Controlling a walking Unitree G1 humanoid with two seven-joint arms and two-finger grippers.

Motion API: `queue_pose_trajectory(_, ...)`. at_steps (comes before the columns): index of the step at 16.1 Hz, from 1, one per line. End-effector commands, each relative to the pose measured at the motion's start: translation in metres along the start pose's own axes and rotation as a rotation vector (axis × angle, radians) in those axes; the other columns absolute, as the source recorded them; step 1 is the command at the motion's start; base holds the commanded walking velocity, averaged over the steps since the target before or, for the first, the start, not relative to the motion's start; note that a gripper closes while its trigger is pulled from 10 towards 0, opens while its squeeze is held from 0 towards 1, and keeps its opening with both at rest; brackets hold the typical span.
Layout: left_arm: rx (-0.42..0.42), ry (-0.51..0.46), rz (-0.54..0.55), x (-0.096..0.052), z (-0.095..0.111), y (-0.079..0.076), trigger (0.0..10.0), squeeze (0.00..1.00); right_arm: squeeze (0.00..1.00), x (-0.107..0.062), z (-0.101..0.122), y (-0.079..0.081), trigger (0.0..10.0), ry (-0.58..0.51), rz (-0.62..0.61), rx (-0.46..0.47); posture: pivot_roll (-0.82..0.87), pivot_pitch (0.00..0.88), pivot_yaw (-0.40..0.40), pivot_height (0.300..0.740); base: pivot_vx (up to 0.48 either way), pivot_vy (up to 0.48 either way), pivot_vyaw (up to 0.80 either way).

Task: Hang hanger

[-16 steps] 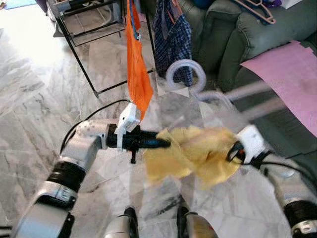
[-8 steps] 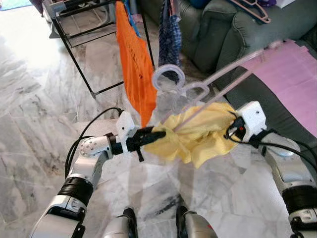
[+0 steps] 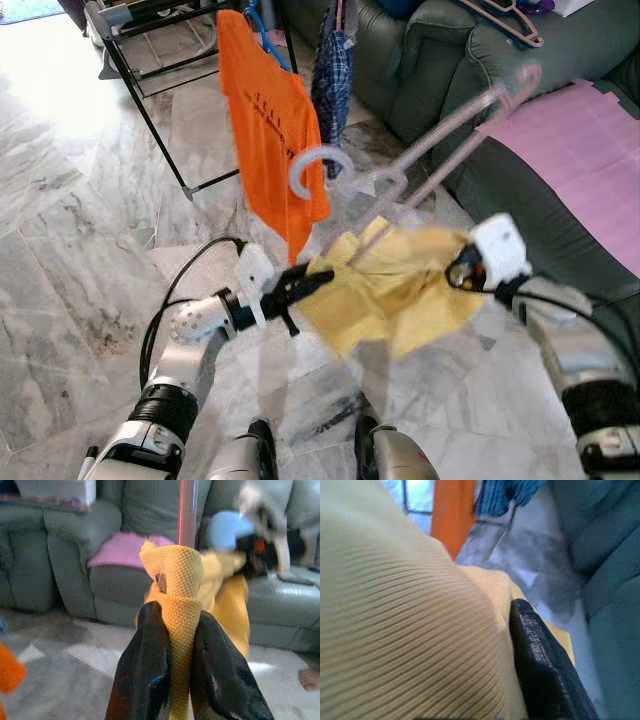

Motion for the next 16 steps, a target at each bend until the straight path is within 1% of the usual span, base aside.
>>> queue_pose_trajectory(1,0.031,-0.06,-0.005,0.004,0.017,0.008,10.0,0.0,1.0,0.0,-0.009,0.005,10.0,0.033,0.026,0.024,-0.17,0.25,-0.002,0.74,0.0,0.0,0.0)
queue_pose_trajectory(3,0.048,-0.108,-0.068,0.015,0.034,0.008,10.0,0.0,1.0,0.001,-0.017,0.016,10.0,0.061,0.088,0.03,-0.16,0.251,0.005,0.74,0.0,0.0,0.0)
queue_pose_trajectory(4,0.058,-0.126,-0.091,0.019,0.042,0.009,10.0,0.0,1.0,0.001,-0.018,0.021,10.0,0.058,0.117,0.041,-0.16,0.251,0.007,0.74,0.0,0.0,0.0)
queue_pose_trajectory(6,0.066,-0.151,-0.125,0.024,0.054,0.011,10.0,0.0,1.0,0.0,-0.016,0.027,10.0,0.014,0.159,0.071,-0.15,0.25,0.018,0.74,0.0,0.0,0.0)
queue_pose_trajectory(7,0.074,-0.161,-0.136,0.026,0.059,0.013,10.0,0.0,1.0,-0.001,-0.012,0.03,10.0,-0.029,0.193,0.111,-0.14,0.249,0.023,0.74,0.0,0.0,0.0)
queue_pose_trajectory(8,0.07,-0.168,-0.146,0.027,0.064,0.013,10.0,0.0,1.0,-0.002,-0.011,0.031,10.0,-0.046,0.211,0.134,-0.14,0.249,0.023,0.74,0.0,0.0,0.0)
queue_pose_trajectory(9,0.076,-0.176,-0.154,0.029,0.068,0.015,10.0,0.0,1.0,-0.003,-0.011,0.029,10.0,-0.053,0.208,0.135,-0.14,0.249,0.023,0.74,0.0,0.0,0.0)
queue_pose_trajectory(11,0.088,-0.202,-0.186,0.031,0.081,0.018,10.0,0.0,1.0,-0.006,-0.012,0.029,10.0,-0.075,0.23,0.187,-0.14,0.244,0.028,0.74,0.0,0.0,0.0)
queue_pose_trajectory(13,0.096,-0.225,-0.209,0.033,0.092,0.02,10.0,0.0,1.0,-0.006,-0.015,0.027,10.0,-0.08,0.214,0.203,-0.13,0.245,0.025,0.74,0.0,0.0,0.0)
queue_pose_trajectory(14,0.103,-0.243,-0.226,0.034,0.102,0.023,10.0,0.0,1.0,-0.007,-0.016,0.026,10.0,-0.093,0.21,0.233,-0.13,0.245,0.024,0.74,0.0,0.0,0.0)
queue_pose_trajectory(16,0.109,-0.257,-0.257,0.035,0.113,0.025,10.0,0.0,1.0,-0.008,-0.018,0.021,10.0,-0.106,0.17,0.253,-0.12,0.248,0.026,0.74,0.0,0.0,0.0)
Point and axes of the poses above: a point about 5 cm out from each wrist's last joint towards the gripper, its own x axis pointing out of the wrist towards the gripper, its own z axis along the axis of the wrist's last joint, y = z × x, the point moved 1 cm from there along x, pointing out of the wrist towards the gripper, and after that the axes turned 8 degrees about x, right-handed, at the moved point
